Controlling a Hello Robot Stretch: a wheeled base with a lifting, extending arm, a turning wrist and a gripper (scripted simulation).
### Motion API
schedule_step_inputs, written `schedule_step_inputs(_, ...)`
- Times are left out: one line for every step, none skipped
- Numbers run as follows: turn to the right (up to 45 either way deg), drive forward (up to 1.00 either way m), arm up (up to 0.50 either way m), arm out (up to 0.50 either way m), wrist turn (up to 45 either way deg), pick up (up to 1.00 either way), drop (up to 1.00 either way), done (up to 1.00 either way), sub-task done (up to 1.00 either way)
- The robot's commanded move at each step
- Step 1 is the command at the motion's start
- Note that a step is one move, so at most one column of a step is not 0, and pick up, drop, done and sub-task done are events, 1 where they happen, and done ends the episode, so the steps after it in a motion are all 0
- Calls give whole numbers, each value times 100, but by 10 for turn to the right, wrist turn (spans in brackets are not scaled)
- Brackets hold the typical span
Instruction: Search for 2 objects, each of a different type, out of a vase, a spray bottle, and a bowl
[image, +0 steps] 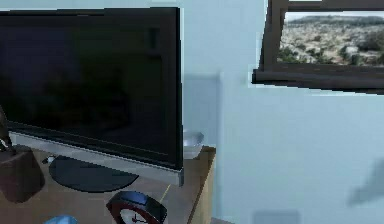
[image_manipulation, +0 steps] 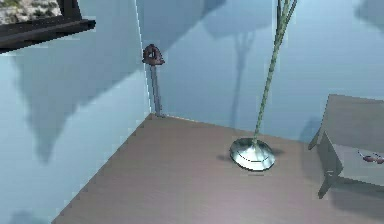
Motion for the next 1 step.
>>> schedule_step_inputs(0,0,0,0,0,0,0,100,0)
